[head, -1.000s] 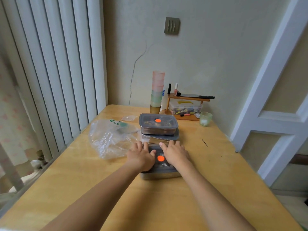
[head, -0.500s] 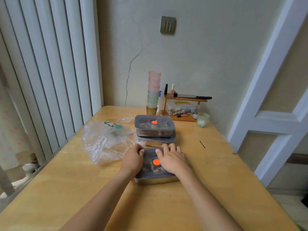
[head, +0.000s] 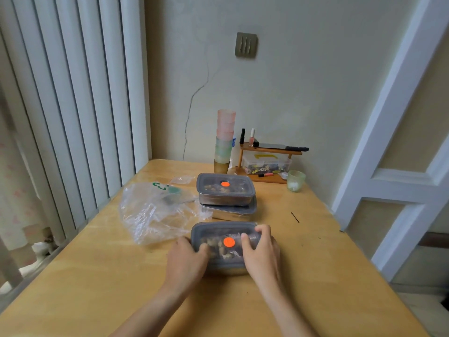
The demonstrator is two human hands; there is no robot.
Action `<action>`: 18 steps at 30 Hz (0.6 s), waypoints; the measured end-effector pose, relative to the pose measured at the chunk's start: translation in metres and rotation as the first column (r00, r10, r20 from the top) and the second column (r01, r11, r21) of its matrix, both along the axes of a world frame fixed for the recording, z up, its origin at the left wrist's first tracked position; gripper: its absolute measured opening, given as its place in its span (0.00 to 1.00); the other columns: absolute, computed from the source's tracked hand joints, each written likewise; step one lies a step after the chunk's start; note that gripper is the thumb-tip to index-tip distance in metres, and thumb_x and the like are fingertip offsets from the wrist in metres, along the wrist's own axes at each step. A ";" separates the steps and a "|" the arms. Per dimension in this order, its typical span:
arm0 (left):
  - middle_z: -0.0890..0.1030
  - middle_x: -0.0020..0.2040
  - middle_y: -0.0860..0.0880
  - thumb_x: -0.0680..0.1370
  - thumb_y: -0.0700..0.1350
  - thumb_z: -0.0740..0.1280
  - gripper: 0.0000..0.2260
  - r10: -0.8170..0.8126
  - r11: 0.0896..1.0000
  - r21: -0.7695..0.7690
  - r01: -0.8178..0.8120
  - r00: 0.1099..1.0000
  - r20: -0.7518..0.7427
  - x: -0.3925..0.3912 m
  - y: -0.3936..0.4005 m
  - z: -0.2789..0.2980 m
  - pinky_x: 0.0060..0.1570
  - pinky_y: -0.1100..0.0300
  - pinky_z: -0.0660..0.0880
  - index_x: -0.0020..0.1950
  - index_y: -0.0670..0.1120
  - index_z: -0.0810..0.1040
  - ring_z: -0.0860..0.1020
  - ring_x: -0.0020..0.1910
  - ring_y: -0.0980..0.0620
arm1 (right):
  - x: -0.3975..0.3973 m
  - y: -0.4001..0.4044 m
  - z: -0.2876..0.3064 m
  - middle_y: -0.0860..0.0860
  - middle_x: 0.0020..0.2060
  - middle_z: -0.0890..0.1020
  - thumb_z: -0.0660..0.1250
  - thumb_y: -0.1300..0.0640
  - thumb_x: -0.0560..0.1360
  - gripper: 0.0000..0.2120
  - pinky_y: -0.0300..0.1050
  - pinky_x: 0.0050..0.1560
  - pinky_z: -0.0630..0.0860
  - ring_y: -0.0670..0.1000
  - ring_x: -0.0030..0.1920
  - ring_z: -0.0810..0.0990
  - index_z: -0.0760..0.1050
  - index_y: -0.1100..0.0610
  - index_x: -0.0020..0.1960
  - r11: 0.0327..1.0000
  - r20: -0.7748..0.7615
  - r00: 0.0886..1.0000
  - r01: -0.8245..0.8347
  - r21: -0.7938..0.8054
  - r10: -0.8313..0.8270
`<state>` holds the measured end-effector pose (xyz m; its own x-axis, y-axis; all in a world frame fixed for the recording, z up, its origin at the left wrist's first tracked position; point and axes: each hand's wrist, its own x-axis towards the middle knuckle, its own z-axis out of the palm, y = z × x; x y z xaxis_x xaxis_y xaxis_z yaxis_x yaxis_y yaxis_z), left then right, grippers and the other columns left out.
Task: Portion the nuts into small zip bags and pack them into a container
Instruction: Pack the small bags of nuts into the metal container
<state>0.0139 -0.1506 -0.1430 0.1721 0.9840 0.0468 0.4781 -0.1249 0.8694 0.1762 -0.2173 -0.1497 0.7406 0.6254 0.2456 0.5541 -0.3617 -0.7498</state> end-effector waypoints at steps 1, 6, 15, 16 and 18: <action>0.76 0.47 0.46 0.76 0.48 0.67 0.09 -0.003 1.000 -0.027 0.004 1.000 0.019 0.000 -0.009 0.001 0.45 0.53 0.73 0.48 0.43 0.74 0.76 0.47 0.45 | -0.002 -0.002 0.000 0.52 0.51 0.79 0.68 0.46 0.79 0.13 0.50 0.47 0.70 0.59 0.56 0.78 0.70 0.49 0.58 1.000 -0.012 1.000 0.001 0.027 -0.001; 0.74 0.51 0.49 0.78 0.46 0.64 0.07 0.061 0.990 0.101 -0.095 0.952 0.299 0.006 -0.019 0.032 0.59 0.46 0.71 0.56 0.50 0.76 0.71 0.55 0.46 | -0.008 0.001 0.035 0.51 0.55 0.80 0.70 0.50 0.79 0.13 0.42 0.50 0.65 0.55 0.59 0.77 0.74 0.52 0.61 0.980 0.036 0.999 0.015 0.200 -0.023; 0.76 0.57 0.65 0.82 0.51 0.65 0.17 -0.168 0.977 0.200 0.077 0.854 0.492 0.041 0.074 0.088 0.52 0.69 0.69 0.70 0.54 0.71 0.74 0.57 0.68 | 0.042 0.080 0.109 0.48 0.71 0.73 0.64 0.46 0.83 0.22 0.42 0.61 0.66 0.51 0.72 0.69 0.70 0.48 0.75 0.959 -0.038 0.986 -0.146 0.245 0.160; 0.75 0.55 0.66 0.82 0.51 0.65 0.15 -0.189 0.974 0.200 0.104 0.862 0.471 0.046 0.086 0.087 0.50 0.71 0.68 0.68 0.56 0.71 0.74 0.55 0.68 | 0.051 0.091 0.108 0.49 0.72 0.73 0.64 0.46 0.83 0.22 0.44 0.64 0.67 0.52 0.73 0.69 0.70 0.49 0.75 0.964 -0.031 0.986 -0.156 0.214 0.166; 0.76 0.58 0.64 0.83 0.53 0.63 0.14 -0.208 0.975 0.170 0.147 0.871 0.445 0.053 0.112 0.076 0.54 0.68 0.70 0.69 0.58 0.71 0.75 0.59 0.62 | 0.066 0.109 0.101 0.50 0.73 0.74 0.64 0.46 0.82 0.22 0.48 0.68 0.69 0.52 0.73 0.70 0.70 0.49 0.75 0.972 -0.022 0.983 -0.175 0.156 0.180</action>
